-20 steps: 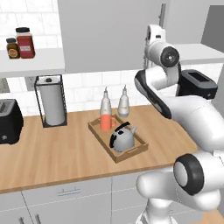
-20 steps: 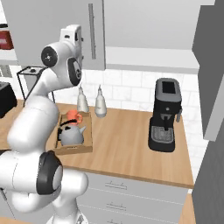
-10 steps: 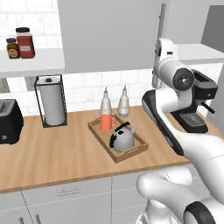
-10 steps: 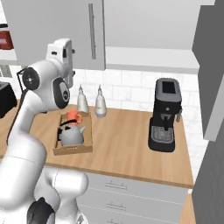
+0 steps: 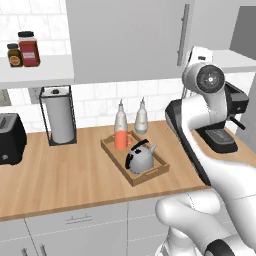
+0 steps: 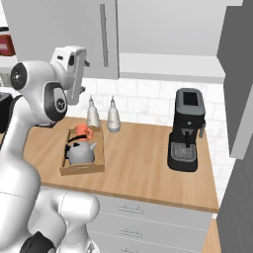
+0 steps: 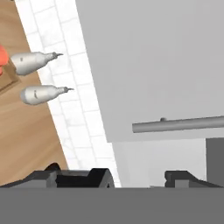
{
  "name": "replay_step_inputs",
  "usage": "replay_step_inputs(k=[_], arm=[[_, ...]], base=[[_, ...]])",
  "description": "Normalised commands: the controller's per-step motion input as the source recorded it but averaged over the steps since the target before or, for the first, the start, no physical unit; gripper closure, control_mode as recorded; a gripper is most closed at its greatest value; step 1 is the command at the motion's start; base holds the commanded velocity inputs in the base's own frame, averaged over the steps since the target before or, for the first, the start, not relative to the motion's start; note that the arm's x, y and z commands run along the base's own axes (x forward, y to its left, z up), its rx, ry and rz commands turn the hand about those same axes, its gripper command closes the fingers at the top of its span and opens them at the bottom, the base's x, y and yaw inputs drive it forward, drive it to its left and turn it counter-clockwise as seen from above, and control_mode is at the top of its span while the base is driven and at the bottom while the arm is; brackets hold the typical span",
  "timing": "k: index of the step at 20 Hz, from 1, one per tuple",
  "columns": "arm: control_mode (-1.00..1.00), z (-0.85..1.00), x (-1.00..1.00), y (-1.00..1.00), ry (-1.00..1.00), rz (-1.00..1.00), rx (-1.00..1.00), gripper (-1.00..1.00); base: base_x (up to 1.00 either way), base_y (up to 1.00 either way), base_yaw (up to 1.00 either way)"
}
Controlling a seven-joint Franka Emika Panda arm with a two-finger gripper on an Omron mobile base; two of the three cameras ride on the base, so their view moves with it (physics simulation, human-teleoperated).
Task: Pick the kettle from the counter and place it on the tray. Then pick the mug from the cabinet and place it on the tray. Then close the cabinet doors.
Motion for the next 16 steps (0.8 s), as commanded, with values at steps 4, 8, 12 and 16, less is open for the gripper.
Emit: replay_step_inputs(k=[4,8,12,16], arm=[[-1.0,0.0,-0.46,-0.67,0.03,-0.12,0.16,-1.0],[-1.0,0.0,-0.46,-0.85,0.0,-0.17,0.17,-1.0],[-1.0,-0.01,-0.48,-0.86,0.0,-0.14,0.17,-1.0],[-1.0,-0.21,-0.33,-0.75,-0.04,-0.14,0.16,-1.0]], base=[[0.0,0.0,0.0],[0.0,0.0,0.0],[0.0,0.0,0.0],[0.0,0.0,0.0]])
